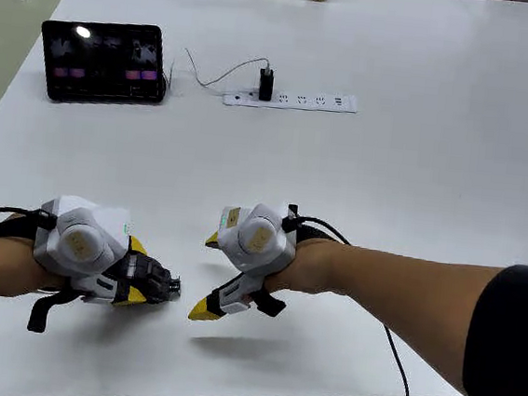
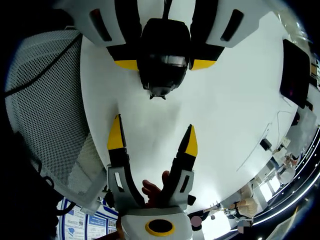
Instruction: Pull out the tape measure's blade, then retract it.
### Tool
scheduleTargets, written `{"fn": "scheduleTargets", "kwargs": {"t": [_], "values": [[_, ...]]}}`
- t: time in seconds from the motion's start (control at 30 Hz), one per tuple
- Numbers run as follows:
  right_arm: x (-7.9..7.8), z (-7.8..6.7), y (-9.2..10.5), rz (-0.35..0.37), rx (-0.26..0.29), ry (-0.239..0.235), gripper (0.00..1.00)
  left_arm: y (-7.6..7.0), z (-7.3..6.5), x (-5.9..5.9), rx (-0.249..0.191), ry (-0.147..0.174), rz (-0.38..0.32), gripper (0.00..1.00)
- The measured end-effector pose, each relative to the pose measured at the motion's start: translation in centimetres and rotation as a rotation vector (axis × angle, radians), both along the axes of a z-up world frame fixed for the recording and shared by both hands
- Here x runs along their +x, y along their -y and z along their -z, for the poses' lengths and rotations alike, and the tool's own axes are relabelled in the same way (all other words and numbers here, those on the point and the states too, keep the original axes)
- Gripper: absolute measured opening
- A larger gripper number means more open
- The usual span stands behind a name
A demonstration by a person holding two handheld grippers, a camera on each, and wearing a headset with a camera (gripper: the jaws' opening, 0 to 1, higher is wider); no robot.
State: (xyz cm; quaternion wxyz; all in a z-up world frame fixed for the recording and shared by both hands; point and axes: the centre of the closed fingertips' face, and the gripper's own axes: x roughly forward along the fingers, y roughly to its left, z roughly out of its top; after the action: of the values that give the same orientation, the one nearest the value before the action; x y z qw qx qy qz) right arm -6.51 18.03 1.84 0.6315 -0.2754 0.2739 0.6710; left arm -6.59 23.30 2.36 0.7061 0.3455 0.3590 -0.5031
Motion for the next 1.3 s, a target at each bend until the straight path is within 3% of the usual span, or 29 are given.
{"fn": "scheduleTargets", "kwargs": {"t": [0.2, 0.5, 0.77, 1.3], "values": [[-0.1, 0.4, -0.7, -0.023, -0.003, 0.014, 0.55, 0.0, 0.2, 0.2, 0.002, -0.005, 0.004, 0.31], [-0.2, 1.9, -1.2, -0.024, -0.028, -0.012, 0.48, 0.0, 0.3, 0.3, -0.003, -0.009, 0.003, 0.32], [-0.1, 2.3, -2.2, -0.025, -0.022, -0.019, 0.38, -0.1, 0.4, 0.4, -0.010, -0.006, -0.001, 0.32], [-0.2, 3.3, -3.4, -0.064, -0.037, 0.014, 0.15, -0.2, 0.6, 0.4, -0.019, -0.016, 0.000, 0.32]]}}
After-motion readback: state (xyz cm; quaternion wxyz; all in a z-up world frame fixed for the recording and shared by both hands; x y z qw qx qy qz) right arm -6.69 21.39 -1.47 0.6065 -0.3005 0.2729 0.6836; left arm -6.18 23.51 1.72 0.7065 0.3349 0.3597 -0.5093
